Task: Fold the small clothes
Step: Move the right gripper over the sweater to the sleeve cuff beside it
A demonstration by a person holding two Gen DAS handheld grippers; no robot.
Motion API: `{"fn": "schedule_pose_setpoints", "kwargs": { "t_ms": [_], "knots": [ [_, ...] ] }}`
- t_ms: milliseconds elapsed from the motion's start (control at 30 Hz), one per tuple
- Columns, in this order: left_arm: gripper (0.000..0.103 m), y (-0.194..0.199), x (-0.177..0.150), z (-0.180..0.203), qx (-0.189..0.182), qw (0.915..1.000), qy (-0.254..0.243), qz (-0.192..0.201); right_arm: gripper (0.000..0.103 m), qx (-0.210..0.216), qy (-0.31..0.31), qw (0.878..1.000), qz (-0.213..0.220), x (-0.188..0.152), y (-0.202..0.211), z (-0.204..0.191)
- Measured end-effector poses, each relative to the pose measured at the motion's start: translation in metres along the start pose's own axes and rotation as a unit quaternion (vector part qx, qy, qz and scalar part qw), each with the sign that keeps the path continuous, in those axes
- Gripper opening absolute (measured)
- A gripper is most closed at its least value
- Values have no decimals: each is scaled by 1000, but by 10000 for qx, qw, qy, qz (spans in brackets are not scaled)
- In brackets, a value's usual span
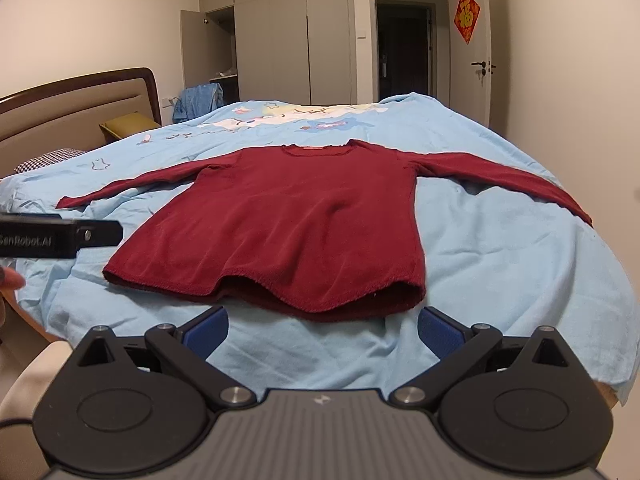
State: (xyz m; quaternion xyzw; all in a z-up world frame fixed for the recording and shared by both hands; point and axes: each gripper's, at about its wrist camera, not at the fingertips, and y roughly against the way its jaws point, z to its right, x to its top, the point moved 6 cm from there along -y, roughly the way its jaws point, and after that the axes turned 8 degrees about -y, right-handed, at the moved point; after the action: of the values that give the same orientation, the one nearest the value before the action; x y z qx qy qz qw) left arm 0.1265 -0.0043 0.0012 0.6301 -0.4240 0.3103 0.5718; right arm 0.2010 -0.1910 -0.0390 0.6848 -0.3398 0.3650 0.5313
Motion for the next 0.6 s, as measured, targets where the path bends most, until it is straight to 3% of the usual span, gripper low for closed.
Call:
{"fn": "schedule_pose_setpoints", "kwargs": {
  "t_ms": [367, 600],
  "knots": [
    [102, -52, 41, -6, 36, 9999, 1, -101, 103, -225, 80, 9997, 99, 38, -33, 11],
    [102, -102, 53, -14, 126, 9992, 102, -353, 103, -307, -37, 9995, -100, 57, -75, 25]
  ]
}}
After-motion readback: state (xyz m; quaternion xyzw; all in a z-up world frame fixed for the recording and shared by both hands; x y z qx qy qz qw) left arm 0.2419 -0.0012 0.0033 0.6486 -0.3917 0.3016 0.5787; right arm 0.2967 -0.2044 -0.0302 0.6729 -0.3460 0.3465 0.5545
